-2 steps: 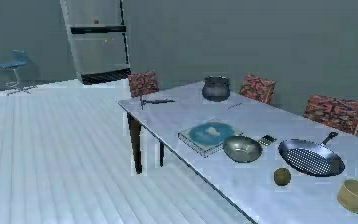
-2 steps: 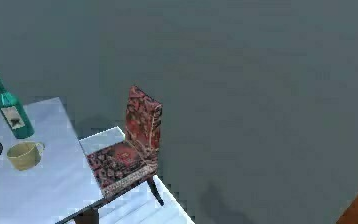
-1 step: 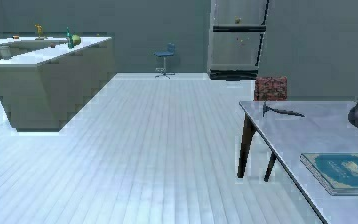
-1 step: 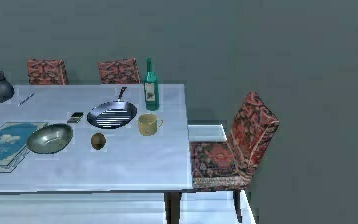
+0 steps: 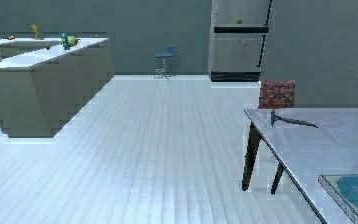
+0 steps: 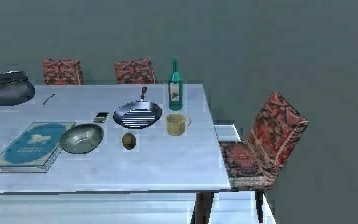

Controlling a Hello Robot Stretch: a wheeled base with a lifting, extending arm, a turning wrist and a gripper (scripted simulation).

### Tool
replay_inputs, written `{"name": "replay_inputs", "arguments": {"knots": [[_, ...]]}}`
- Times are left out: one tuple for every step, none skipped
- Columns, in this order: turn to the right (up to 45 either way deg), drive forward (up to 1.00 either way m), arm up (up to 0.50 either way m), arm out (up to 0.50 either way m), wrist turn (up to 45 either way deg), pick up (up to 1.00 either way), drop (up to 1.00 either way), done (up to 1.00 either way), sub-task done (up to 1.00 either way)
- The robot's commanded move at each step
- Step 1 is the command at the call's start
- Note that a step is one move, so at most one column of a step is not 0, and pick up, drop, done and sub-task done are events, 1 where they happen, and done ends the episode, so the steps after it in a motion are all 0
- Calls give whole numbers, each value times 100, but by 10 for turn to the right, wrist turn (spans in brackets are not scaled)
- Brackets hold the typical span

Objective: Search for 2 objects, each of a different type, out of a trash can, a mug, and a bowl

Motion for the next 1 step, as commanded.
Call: {"name": "replay_inputs", "arguments": {"knots": [[450, 0, 0, 0, 0, 0, 0, 0, 0]]}}
